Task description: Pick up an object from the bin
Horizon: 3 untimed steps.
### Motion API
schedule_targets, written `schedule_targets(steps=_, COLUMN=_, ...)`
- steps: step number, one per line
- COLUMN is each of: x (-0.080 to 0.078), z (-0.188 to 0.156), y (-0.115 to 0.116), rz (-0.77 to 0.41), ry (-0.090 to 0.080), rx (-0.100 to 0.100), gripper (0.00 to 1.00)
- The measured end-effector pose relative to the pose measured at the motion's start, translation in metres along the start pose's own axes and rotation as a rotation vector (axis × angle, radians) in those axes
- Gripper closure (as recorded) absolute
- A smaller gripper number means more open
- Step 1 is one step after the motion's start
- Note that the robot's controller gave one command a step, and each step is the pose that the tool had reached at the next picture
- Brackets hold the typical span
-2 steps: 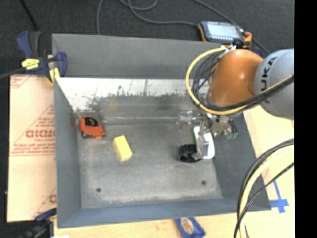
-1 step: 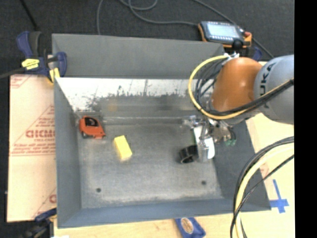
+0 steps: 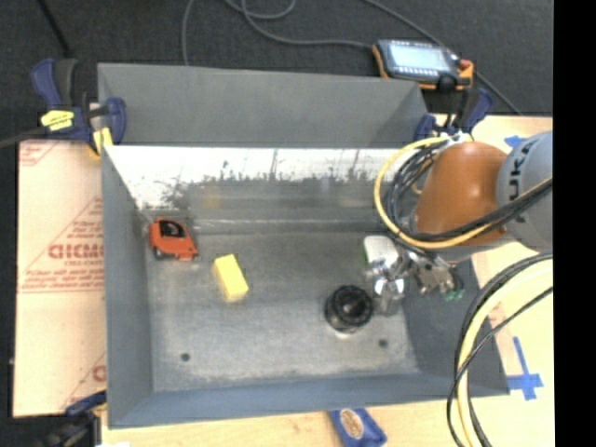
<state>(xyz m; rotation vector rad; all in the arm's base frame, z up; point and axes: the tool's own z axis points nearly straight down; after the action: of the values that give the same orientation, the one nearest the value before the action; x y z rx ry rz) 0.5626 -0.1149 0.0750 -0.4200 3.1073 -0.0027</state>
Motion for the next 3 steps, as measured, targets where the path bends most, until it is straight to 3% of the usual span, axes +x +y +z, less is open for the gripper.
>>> schedule_targets(steps=1, x=0.000, z=0.000, y=0.000, rz=0.000, ry=0.000, rx=0.000, gripper=1.00)
schedule_targets(steps=2, x=0.008, z=-0.047, y=0.025, rz=0.011, ry=0.009, rx=-0.005, gripper=1.00)
schedule_targets(steps=3, x=0.022, z=-0.120, y=0.033, rz=0.035, ry=0.003, rx=-0.001, gripper=0.00)
